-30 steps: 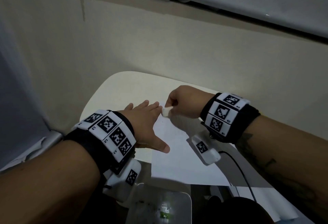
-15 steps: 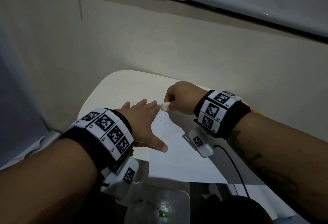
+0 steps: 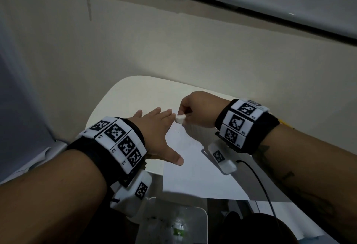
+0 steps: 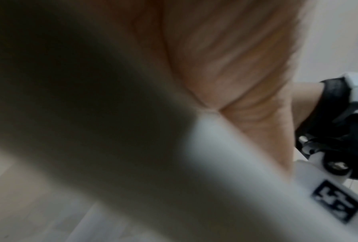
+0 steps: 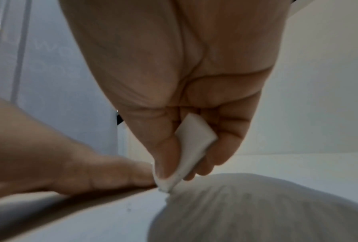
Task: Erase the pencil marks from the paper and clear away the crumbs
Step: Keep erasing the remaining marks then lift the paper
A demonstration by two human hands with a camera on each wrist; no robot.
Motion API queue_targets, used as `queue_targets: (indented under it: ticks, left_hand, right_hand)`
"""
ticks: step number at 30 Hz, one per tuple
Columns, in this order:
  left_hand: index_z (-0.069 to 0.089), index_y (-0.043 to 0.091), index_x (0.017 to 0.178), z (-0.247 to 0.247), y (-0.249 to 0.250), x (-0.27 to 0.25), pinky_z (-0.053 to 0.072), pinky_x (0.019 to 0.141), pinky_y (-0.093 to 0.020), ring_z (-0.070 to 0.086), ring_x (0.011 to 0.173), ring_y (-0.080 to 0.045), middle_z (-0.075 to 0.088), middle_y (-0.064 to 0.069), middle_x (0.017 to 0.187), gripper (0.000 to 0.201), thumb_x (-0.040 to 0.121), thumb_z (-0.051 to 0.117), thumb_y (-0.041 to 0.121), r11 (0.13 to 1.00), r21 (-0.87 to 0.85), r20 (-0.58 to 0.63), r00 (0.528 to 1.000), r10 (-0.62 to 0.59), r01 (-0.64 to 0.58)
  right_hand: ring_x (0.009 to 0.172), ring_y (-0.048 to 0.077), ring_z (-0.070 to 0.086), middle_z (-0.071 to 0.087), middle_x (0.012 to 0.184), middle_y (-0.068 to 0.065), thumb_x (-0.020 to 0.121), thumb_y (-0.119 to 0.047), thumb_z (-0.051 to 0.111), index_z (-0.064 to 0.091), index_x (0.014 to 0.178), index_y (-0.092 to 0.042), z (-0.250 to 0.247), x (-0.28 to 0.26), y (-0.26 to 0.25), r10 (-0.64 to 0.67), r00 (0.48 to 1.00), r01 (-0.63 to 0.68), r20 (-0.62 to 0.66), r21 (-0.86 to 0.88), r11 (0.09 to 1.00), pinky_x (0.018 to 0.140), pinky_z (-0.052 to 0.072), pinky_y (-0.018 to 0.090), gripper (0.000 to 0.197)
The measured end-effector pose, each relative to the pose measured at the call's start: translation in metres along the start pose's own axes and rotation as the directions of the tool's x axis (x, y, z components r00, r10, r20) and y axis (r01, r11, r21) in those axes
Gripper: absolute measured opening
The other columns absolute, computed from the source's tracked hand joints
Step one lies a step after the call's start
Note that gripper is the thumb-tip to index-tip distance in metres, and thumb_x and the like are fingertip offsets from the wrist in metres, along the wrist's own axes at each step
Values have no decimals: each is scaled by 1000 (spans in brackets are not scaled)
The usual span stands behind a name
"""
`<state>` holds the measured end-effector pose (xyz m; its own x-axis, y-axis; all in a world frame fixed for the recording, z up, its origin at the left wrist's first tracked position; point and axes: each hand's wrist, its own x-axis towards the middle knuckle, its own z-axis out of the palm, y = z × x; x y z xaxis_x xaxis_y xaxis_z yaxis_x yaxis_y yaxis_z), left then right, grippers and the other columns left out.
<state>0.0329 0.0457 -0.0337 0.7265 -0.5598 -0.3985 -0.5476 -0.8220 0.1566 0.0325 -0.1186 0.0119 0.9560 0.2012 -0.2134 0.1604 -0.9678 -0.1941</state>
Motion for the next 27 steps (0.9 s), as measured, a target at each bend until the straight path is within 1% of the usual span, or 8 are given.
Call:
queue_targets:
  ticks: [5,9,11,15,18,21,24,27]
  left_hand:
    - [-7,30,156,2,-1,3,-4,119,-53,-17,149,-14,-15,11,163,129,60,57,88,1000,-10,-11,1000,3,-3]
    - [-12,34,155,2,-1,2,-6,118,-53,-18,149,-14,-17,12,162,129,61,58,88,1000,-19,-5,1000,8,-8]
    - [-14,36,154,1,0,1,-6,119,-54,-20,149,-15,-18,11,162,128,62,58,87,1000,-17,6,1000,8,-8]
    - [-10,34,155,1,1,1,-5,119,-54,-20,149,-16,-19,10,162,127,62,57,87,1000,8,17,1000,4,-4]
    - [-9,38,154,3,0,2,-7,118,-54,-21,148,-16,-20,10,162,130,57,59,89,1000,-5,17,1000,9,-9]
    - [-14,40,153,4,-2,1,-7,119,-56,-21,148,-16,-20,10,162,135,52,59,92,1000,0,16,1000,21,-21]
    - [-19,40,151,4,-1,1,-8,118,-55,-21,148,-16,-20,10,162,136,52,59,91,1000,6,11,1000,18,-19]
    - [-16,37,153,5,-2,3,-8,118,-55,-21,148,-16,-20,10,162,137,52,58,92,1000,12,4,1000,19,-19]
  right_hand:
    - [82,6,68,72,83,-13,84,-46,71,72,89,-30,5,-21,-4,-59,979,54,196,35,998,82,56,31,17]
    - [82,14,60,63,84,-9,89,-42,67,64,89,-20,3,-11,-4,-26,999,27,28,-49,998,70,45,26,22]
    - [82,16,59,63,85,-6,91,-39,65,64,92,-19,3,-10,-3,-17,1000,16,-14,-48,999,67,43,26,21]
    - [82,9,65,70,86,-10,89,-40,68,70,93,-25,7,-31,-6,-72,990,69,120,31,997,77,52,26,17]
    - [81,2,65,71,85,-13,87,-41,70,71,94,-27,8,-43,-11,-120,972,113,203,43,993,79,52,22,15]
    - [85,10,64,69,88,-8,87,-42,70,70,96,-22,9,-29,-9,-67,992,65,105,22,998,77,50,25,21]
    - [86,17,59,64,91,-3,92,-40,65,66,99,-15,8,-15,-4,-26,1000,25,-13,-67,997,70,43,28,25]
    - [84,16,60,67,91,-2,93,-39,63,67,98,-16,10,-21,-4,-57,998,57,4,-57,997,72,47,28,24]
